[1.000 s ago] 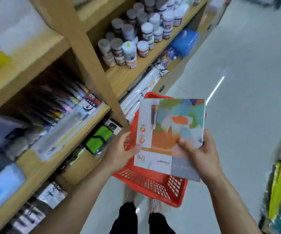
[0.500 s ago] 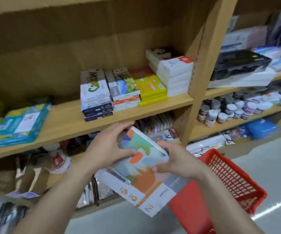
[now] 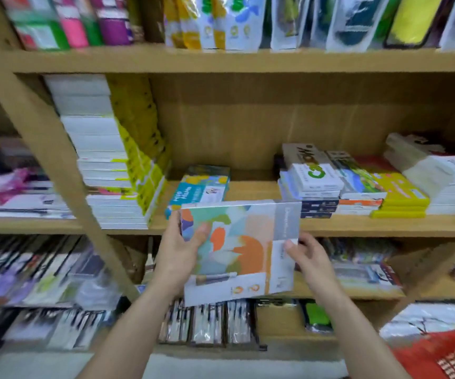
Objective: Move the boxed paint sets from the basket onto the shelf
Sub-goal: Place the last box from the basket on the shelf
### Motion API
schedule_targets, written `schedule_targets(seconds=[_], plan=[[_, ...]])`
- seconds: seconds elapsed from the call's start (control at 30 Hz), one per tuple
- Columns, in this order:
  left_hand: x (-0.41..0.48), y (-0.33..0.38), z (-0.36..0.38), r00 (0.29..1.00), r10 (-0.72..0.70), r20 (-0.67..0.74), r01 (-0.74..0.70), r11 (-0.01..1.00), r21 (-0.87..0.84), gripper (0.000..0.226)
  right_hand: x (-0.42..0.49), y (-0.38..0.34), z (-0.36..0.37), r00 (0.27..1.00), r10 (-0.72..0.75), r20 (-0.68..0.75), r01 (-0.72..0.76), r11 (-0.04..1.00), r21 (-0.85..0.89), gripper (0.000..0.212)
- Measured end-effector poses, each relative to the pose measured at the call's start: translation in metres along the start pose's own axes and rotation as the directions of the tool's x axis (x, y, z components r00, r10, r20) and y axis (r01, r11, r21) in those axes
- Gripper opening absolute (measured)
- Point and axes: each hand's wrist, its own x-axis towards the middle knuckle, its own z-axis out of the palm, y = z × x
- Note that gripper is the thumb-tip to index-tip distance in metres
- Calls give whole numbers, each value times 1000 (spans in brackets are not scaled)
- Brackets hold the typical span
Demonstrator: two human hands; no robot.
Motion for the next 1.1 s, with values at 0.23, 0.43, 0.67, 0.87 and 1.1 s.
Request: schedule_targets(seconds=[0.23,0.43,0.67,0.87,1.1], plan=[[38,-14,-44,996,-23,-91,13,994,-109,28,26,-42,58,957,-226,-179,187,959,-214,3],[120,-43,-40,1000,8,-3,-6,903,429,47,64,-92,18,908,-341,-245,201,865,-460,10],[162,-84,-13,966,-258,-26,179,593,785,97,98,-87,-33,817,-279,-505,69,916,-395,45],[151,-85,31,989,-141,-34,107,553,827,99,124,-94,-39,812,-332,-480,107,893,-437,34],[141,-84,83,950,-208,233,75,875,478,64,150,-112,-51,823,-352,-446,122,876,-466,23]])
